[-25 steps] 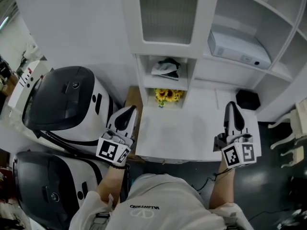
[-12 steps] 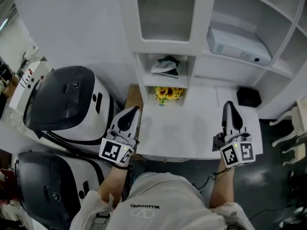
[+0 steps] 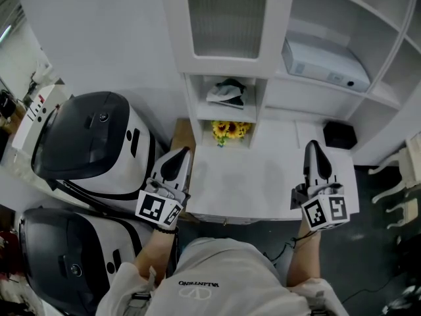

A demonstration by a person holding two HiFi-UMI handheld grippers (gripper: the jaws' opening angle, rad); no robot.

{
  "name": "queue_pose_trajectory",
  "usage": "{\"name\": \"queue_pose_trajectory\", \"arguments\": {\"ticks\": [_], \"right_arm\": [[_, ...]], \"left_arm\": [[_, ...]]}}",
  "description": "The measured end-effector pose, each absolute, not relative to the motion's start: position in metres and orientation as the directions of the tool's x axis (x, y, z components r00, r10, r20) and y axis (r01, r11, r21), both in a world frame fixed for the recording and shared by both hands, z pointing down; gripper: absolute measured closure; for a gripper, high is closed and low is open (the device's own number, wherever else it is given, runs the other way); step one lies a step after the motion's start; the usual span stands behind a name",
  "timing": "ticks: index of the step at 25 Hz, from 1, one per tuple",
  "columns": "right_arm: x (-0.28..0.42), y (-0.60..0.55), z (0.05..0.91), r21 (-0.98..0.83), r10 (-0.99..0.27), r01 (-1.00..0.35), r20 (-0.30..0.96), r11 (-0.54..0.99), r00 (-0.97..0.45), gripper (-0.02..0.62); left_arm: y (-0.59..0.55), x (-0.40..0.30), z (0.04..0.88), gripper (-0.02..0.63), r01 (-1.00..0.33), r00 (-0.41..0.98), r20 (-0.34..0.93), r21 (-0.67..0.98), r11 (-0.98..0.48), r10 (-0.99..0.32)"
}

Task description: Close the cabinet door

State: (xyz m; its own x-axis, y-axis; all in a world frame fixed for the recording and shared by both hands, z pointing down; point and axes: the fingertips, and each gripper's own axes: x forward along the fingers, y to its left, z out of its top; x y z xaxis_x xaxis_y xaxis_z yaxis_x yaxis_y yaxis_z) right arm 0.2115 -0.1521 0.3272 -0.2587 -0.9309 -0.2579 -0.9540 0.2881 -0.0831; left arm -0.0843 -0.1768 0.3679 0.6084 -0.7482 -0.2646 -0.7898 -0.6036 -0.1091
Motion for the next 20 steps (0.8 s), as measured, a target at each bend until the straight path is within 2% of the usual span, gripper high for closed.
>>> {"name": "queue_pose_trajectory", "arguments": {"ticks": [20], "right_arm": [[0.2124,-0.1497,0.3289,-0.083,-0.932,-0.953,-0.251,0.291,-0.262,0.586]], "left_arm": [[-0.1748,-0.0797,0.3754,0.603,-0.785,0.615,-0.25,-0.099,-0.612,-0.748]]}}
